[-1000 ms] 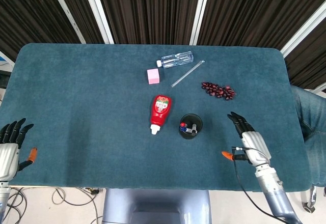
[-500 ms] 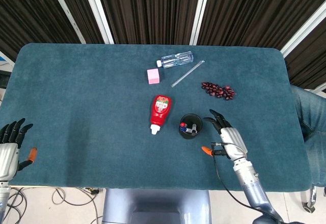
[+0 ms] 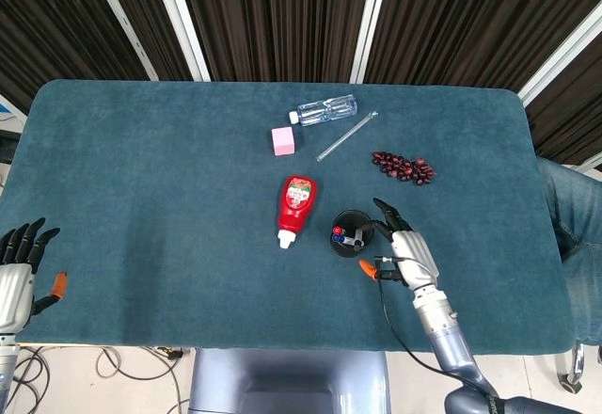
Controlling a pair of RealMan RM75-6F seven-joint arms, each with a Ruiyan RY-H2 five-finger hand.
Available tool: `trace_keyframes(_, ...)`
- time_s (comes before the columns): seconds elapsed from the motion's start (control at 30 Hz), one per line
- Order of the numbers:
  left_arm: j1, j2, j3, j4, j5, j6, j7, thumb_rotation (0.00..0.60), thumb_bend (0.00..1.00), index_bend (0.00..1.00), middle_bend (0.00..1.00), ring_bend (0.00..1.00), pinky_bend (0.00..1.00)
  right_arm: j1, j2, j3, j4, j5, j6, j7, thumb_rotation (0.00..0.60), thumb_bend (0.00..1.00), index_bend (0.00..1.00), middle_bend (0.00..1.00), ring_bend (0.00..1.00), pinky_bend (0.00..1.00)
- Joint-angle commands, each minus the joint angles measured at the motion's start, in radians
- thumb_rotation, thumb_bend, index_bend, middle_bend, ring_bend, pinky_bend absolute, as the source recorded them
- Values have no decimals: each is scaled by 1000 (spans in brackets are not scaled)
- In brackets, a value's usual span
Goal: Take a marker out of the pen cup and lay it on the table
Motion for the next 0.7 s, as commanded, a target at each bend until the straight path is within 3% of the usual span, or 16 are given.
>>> trace_keyframes(0.03,0,0,0,0,0,0,2,600,405,150,35,29,65,5,-20,1,17,8,4,-7,600,346,378,0,0,171)
trace_keyframes(0.47,0,1,-1,-1,-3,0,0,600,405,150,35,29,66,9,-86,2,105,6,41,-7,600,349,441,0,0,170)
trace_keyframes(0.7,0,1,-1,-3,-4,-2,3,600,405,150,35,29,69,6,-96,0,122,-2,54,6,600,398,464,0,0,170)
